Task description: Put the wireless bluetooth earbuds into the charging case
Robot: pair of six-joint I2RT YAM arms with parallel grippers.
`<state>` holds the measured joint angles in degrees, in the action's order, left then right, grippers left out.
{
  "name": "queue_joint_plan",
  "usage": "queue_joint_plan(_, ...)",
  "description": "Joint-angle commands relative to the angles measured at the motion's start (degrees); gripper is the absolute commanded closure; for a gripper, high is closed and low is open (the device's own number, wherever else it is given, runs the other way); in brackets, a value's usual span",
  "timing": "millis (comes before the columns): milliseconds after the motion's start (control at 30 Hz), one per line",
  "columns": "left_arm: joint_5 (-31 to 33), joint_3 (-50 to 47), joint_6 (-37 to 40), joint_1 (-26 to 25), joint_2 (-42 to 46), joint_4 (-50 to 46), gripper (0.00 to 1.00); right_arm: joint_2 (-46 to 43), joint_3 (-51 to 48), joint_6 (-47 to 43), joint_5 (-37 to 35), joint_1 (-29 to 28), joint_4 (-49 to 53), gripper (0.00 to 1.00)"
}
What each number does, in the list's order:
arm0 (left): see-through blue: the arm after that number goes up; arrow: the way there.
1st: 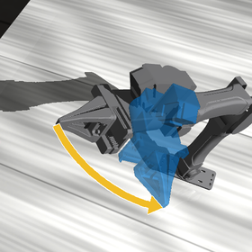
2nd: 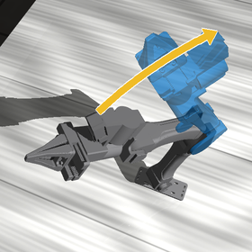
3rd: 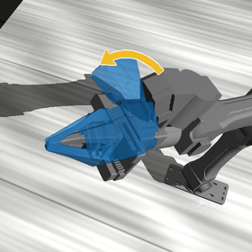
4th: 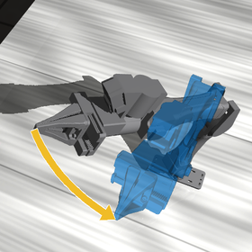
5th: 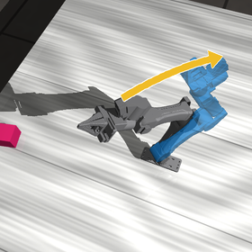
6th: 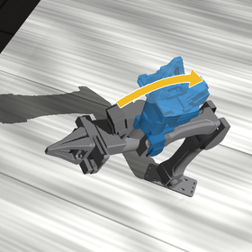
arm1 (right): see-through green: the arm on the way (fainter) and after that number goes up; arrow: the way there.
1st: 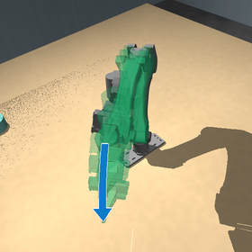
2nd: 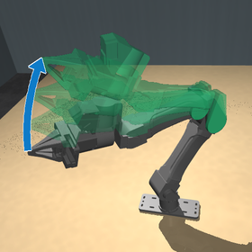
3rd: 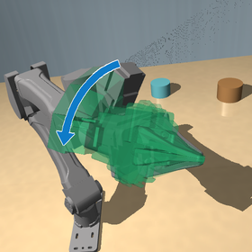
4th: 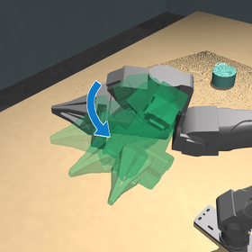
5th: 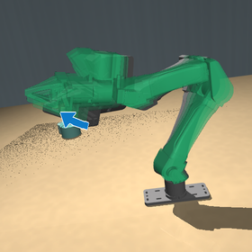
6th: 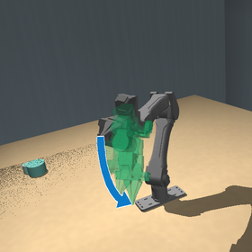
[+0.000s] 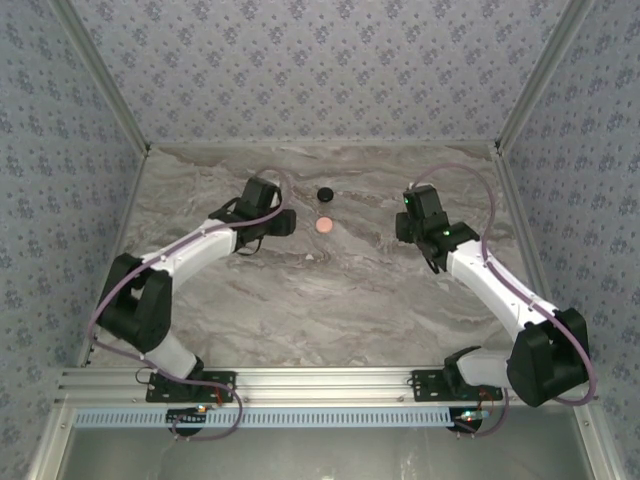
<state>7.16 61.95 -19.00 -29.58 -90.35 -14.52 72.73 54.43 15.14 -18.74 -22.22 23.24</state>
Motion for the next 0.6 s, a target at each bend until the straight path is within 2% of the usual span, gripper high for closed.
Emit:
queue_joint_plan(0,8.67,-2.22,5.18,0.82,5.44,-3.6,0.32,-1.69,-2.34,-1.47,-11.0,1.07,-4.09,0.56)
queue_joint_plan(233,17.88,-10.87,11.04,3.27,14.4,0.98,0.28,-3.0,-8.17,-5.44,-18.82,3.69,-13.81,0.54)
queue_joint_plan(500,21.7,-22.02,16.33,10.72,21.16,12.36,0.27,-3.47,-15.09,-9.93,-15.83,9.08,-25.55,0.49)
queue_joint_plan(567,21.23,-25.48,16.76,13.25,22.48,16.75,0.23,-3.56,-16.08,-9.76,-14.43,10.88,-26.73,0.47)
